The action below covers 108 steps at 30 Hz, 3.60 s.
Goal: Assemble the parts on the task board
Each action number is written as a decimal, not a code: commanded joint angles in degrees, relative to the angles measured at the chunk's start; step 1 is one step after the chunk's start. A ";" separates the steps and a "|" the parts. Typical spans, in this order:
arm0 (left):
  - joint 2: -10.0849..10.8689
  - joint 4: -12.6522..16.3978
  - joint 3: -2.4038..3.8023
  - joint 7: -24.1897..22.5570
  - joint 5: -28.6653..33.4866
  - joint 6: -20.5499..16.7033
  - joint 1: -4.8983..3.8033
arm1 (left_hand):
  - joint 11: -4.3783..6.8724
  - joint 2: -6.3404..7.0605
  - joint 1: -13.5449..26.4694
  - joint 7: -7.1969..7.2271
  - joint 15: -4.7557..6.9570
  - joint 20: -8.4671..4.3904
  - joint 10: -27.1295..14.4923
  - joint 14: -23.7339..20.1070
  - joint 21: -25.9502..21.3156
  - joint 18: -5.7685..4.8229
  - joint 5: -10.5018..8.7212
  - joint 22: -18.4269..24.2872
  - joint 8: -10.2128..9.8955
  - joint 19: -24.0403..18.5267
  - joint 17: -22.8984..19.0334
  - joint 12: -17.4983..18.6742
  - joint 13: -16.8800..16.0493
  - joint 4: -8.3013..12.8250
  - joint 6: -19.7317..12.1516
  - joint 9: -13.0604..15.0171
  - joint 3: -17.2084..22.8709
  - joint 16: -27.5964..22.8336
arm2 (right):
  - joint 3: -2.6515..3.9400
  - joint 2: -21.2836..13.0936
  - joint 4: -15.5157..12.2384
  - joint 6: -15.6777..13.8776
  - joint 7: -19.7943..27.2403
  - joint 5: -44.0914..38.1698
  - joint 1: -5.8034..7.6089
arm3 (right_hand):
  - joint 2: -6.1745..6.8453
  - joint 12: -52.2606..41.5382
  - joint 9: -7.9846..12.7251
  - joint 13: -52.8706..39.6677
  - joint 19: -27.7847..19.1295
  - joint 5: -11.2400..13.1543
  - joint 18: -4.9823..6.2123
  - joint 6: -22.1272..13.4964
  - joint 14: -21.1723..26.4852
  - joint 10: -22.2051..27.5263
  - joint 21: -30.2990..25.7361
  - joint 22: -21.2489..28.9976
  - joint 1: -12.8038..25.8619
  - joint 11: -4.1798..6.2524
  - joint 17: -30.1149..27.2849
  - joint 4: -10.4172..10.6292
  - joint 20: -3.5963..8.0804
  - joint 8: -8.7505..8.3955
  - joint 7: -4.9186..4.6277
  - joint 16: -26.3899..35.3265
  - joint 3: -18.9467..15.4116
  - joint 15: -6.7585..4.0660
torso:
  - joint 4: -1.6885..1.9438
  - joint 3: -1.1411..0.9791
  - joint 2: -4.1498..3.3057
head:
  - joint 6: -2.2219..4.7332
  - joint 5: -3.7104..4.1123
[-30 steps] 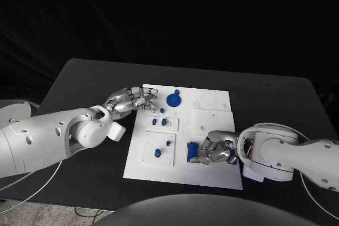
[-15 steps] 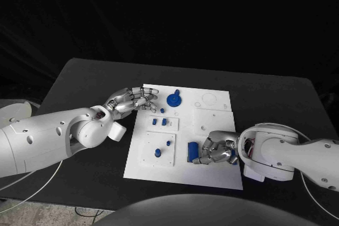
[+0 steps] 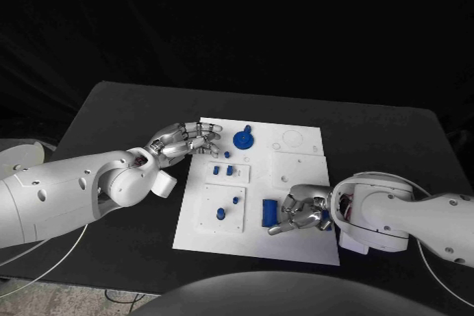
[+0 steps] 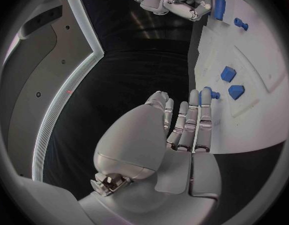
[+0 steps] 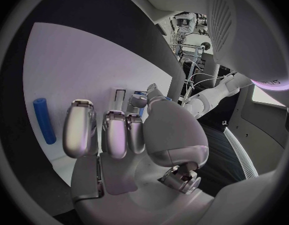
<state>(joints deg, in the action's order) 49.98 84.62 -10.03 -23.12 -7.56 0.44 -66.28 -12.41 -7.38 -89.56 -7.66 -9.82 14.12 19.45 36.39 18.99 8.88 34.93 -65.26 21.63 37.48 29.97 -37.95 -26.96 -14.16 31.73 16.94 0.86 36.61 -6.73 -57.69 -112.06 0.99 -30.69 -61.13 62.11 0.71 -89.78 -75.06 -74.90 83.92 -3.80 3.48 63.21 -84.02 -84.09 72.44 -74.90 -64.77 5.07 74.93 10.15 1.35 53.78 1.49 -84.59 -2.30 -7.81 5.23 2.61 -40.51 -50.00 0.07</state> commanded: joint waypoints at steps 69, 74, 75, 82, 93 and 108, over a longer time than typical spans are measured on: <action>0.60 0.21 -0.04 0.69 0.20 1.23 0.04 | -0.33 0.17 -0.49 -0.51 -0.05 -0.11 0.59 -0.51 -0.33 -0.51 0.29 -0.37 0.33 -0.59 -0.05 -0.48 0.21 0.26 0.16 -0.14 0.74 0.48 | -0.25 -10.93 0.24 5.35 -6.16 -18.22 2.70 | -6.39 -0.22 21.77 -15.10 0.68 -24.53 -0.12 -2.90 -4.21 -5.91 2.55 -10.64 3.65 -2.18 5.11 4.46 -1.48 -37.71 -2.50 -0.93 -13.65 1.52 | -0.11 0.00 -0.01 | 0.00 0.47; 0.57 0.19 -0.04 0.77 0.20 1.33 0.04 | -0.34 0.18 -0.49 -0.51 -0.05 -0.11 0.60 -0.51 -0.33 -0.52 0.29 -0.38 0.33 -0.60 -0.05 -0.48 0.22 0.27 0.16 -0.14 0.75 0.48 | -0.26 -10.78 0.37 5.55 -6.21 -18.22 2.07 | -6.38 -0.22 23.33 -15.10 0.65 -26.82 -0.11 -2.43 -4.19 -5.91 2.51 -10.63 2.23 -2.28 4.97 3.96 -1.56 -39.19 -2.63 -0.88 -13.37 1.61 | -0.02 0.00 0.03 | 0.00 0.59; 0.57 0.18 -0.05 0.79 0.20 1.35 0.04 | -0.34 0.18 -0.49 -0.51 -0.05 -0.11 0.60 -0.51 -0.33 -0.52 0.29 -0.38 0.33 -0.60 -0.05 -0.48 0.22 0.27 0.16 -0.14 0.75 0.48 | -0.26 -10.75 0.37 5.57 -6.21 -18.22 1.92 | -6.37 -0.22 23.59 -15.10 0.65 -27.40 -0.11 -2.33 -4.19 -5.91 2.49 -10.62 1.90 -2.29 4.96 3.81 -1.57 -39.42 -2.64 -0.87 -13.27 1.61 | 0.00 -0.01 0.01 | 0.00 0.59; 0.56 0.15 -0.07 0.91 0.20 1.44 0.07 | -0.36 0.21 -0.48 -0.51 -0.06 -0.11 0.62 -0.51 -0.33 -0.53 0.29 -0.41 0.32 -0.62 -0.05 -0.48 0.24 0.29 0.13 -0.16 0.76 0.49 | -0.26 -10.35 0.24 5.09 -6.15 -18.20 1.11 | -6.36 -0.22 24.69 -15.10 0.66 -29.31 -0.10 -1.53 -4.19 -5.91 2.53 -10.63 -1.68 -2.05 4.94 1.89 -1.53 -40.34 -2.34 -0.87 -11.75 1.47 | -0.04 0.00 0.02 | 0.00 0.64; 0.52 0.14 -0.10 1.09 0.20 1.57 0.13 | -0.38 0.24 -0.47 -0.51 -0.07 -0.12 0.64 -0.54 -0.34 -0.54 0.29 -0.45 0.31 -0.65 -0.06 -0.48 0.27 0.32 0.10 -0.18 0.79 0.48 | -0.26 -9.70 0.35 4.17 -6.20 -18.20 0.47 | -5.73 -0.22 25.61 -15.10 0.59 -28.57 -0.08 -1.37 -4.09 -5.91 2.42 -10.60 -10.24 -1.48 4.43 -3.93 -1.00 -41.44 -1.75 -0.64 -5.02 0.91 | 0.02 0.02 0.04 | 0.00 0.58; 0.52 0.13 -0.12 1.20 0.20 1.68 0.27 | -0.42 0.29 -0.44 -0.52 -0.10 -0.12 0.65 -0.60 -0.35 -0.57 0.29 -0.51 0.29 -0.71 -0.07 -0.47 0.32 0.35 0.05 -0.21 0.83 0.46 | -0.25 -9.17 -0.33 1.38 -5.91 -17.24 0.25 | -0.89 -0.22 26.52 -15.10 0.57 -29.49 -0.05 -1.42 -4.06 -5.91 2.38 -10.59 -8.56 -2.08 4.12 -9.16 -1.30 -42.65 -2.58 -0.51 9.75 1.53 | -0.01 -0.03 -0.01 | 0.00 0.41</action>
<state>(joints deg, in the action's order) 50.59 84.67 -10.17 -21.71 -7.56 0.87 -66.07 -12.81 -7.38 -89.56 -7.86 -10.02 13.92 19.85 36.20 19.00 8.88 34.93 -65.71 21.62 37.28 29.97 -38.18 -26.68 -13.80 31.94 16.80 1.22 36.83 -6.52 -67.17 -112.45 3.15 -36.39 -78.99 62.96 -1.22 -90.18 -49.18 -74.95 83.92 -32.74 3.49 61.83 -84.04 -84.30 74.87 -74.94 -75.06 3.00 74.90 11.26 0.09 11.82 -1.00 -85.37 -3.59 -6.52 5.23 2.59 -40.47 -50.00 0.53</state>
